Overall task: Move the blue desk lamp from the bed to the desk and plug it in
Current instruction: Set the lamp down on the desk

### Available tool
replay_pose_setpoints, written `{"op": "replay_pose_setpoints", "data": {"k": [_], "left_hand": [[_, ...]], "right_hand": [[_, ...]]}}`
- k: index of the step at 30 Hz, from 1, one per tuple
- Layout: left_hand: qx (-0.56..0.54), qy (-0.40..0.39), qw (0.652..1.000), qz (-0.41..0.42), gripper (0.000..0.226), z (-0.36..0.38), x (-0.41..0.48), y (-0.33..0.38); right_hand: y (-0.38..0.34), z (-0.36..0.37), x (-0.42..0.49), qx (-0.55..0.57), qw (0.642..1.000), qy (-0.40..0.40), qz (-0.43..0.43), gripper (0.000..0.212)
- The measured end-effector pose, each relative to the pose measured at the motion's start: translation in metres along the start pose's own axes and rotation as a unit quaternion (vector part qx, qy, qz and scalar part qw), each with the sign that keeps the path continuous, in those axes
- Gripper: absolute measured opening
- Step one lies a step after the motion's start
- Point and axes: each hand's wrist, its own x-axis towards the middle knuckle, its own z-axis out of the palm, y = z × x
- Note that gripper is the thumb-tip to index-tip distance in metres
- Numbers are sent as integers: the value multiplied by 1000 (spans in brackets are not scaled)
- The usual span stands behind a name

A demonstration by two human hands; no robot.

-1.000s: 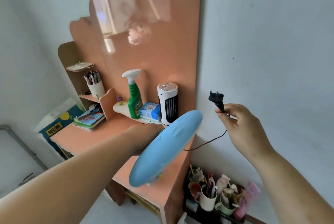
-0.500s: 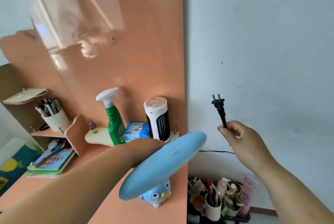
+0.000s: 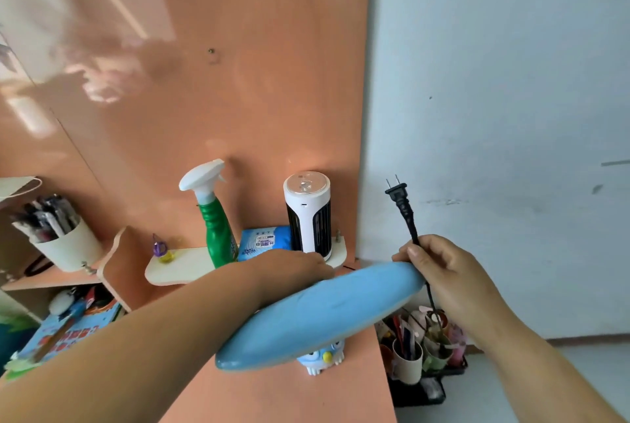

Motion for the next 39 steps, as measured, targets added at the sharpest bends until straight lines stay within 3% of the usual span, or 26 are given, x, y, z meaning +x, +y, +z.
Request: {"op": "replay_pose_setpoints", "data": {"k": [5, 8, 10, 12, 13, 15, 16, 17, 21, 23, 31, 39], "left_hand": [[-27, 16, 999, -7, 38, 16, -2, -27], [-61, 38, 994, -84, 55, 26, 1, -37], [-80, 34, 984, -157, 53, 31, 2, -45], [-214, 21, 951, -220, 38, 31, 1, -51], [-322, 16, 915, -244, 32, 30, 1, -54], [-473, 5, 844, -251, 29, 26, 0, -54], [-502, -4, 830, -242, 31, 24, 0, -52], [-508, -10, 829, -233, 33, 21, -1, -49], [-437, -13, 876, -201, 39, 14, 0, -31], [-410, -6, 890, -198, 30, 13, 0, -26], [-390, -3, 895, -216, 45, 5, -5, -22], [-295, 12, 929, -224, 45, -2, -5, -16]], "right_hand": [[-7, 11, -13, -30, 999, 14, 2, 18], [-8, 12, -18, -50, 999, 14, 0, 19], [-8, 13, -21, -54, 998, 13, -1, 20], [-8, 15, -25, -62, 998, 11, -2, 20], [-8, 16, -27, -62, 998, 10, -1, 19], [-9, 18, -30, -57, 998, 6, 1, 18], [-10, 19, -32, -57, 998, 3, 0, 17], [-11, 20, -34, -61, 998, -1, -4, 17], [-12, 20, -38, -66, 998, -16, -10, 16], [-11, 19, -40, -60, 998, -22, -8, 15], [-11, 16, -42, -22, 999, -27, -5, 19], [-8, 8, -38, 7, 999, 17, 30, 19]]}}
